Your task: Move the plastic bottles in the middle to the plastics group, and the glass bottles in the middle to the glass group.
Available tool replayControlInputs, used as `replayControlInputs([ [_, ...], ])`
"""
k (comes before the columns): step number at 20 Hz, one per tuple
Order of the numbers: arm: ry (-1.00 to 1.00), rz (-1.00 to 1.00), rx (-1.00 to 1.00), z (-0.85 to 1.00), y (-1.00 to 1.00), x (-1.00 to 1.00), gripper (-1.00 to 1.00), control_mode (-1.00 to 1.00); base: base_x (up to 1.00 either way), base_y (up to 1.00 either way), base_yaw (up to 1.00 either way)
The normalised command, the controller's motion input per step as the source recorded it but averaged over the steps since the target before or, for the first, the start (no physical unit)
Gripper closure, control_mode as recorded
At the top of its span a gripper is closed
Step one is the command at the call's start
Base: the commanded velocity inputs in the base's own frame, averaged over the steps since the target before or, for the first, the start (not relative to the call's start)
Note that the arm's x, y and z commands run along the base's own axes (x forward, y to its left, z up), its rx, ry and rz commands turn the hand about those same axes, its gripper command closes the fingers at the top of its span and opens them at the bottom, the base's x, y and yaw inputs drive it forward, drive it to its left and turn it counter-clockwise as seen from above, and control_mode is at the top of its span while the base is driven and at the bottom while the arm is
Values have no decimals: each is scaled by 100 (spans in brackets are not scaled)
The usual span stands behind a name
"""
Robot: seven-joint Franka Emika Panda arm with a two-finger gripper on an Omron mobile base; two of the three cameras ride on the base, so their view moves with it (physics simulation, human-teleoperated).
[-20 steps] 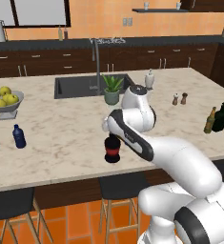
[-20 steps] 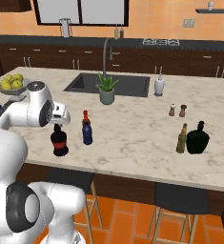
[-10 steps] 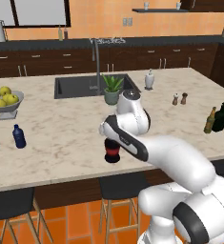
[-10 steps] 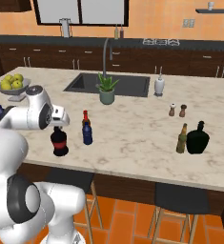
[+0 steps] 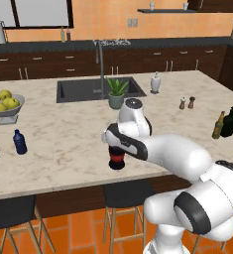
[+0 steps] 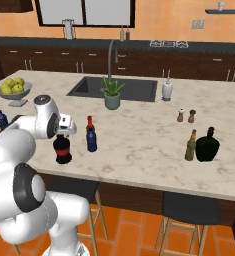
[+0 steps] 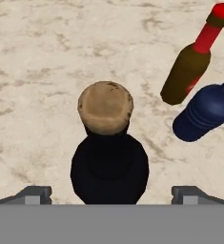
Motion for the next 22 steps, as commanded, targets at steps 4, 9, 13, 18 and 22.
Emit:
replayControlInputs([
  [4,0,0,0,-22,1,17,-100,-100,0,0,0],
  [9,0,0,0,-19,0,8,-100,-100,0,0,0],
  [13,0,1,0,-8,4,1,-100,-100,0,0,0],
  [18,0,3,0,-11,10,12,-100,-100,0,0,0],
  [22,0,0,0,-16,0,19,-100,-100,0,0,0],
])
